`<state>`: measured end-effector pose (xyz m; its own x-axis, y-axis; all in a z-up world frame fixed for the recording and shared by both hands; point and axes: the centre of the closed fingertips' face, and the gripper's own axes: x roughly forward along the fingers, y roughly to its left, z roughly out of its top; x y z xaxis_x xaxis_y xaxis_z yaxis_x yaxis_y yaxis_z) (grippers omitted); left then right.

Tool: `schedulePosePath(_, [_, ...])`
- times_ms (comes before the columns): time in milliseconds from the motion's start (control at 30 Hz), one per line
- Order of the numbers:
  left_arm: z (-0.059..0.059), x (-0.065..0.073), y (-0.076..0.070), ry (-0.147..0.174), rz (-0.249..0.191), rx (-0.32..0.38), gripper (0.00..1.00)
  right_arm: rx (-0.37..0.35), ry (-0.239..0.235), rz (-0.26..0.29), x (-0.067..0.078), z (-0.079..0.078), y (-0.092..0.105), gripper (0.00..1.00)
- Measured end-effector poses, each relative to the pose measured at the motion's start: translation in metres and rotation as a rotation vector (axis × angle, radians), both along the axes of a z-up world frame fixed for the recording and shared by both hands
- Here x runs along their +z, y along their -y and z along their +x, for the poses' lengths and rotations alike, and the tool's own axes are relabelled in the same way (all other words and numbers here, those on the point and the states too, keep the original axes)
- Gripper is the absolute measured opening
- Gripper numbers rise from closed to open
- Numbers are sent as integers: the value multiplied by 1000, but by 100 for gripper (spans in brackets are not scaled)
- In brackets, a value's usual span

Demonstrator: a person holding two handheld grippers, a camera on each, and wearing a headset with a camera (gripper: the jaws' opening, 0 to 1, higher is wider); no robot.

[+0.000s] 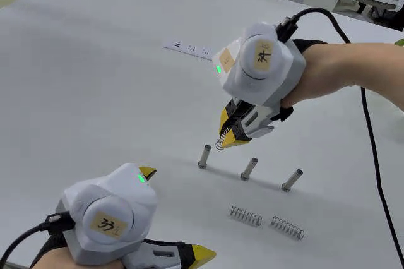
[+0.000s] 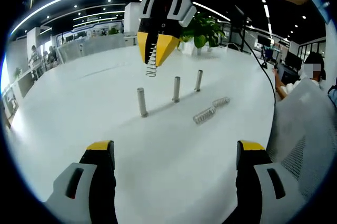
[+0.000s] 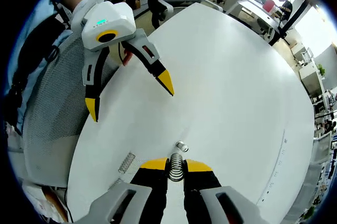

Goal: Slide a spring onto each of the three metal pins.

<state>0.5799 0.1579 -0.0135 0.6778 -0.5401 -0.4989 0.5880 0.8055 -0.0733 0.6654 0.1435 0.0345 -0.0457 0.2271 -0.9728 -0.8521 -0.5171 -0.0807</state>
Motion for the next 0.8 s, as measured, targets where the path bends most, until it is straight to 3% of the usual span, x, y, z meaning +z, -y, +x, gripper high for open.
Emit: schedulePosePath(800, [-1, -8, -5, -28, -9, 25, 93, 54, 7, -59, -14, 6, -12, 8])
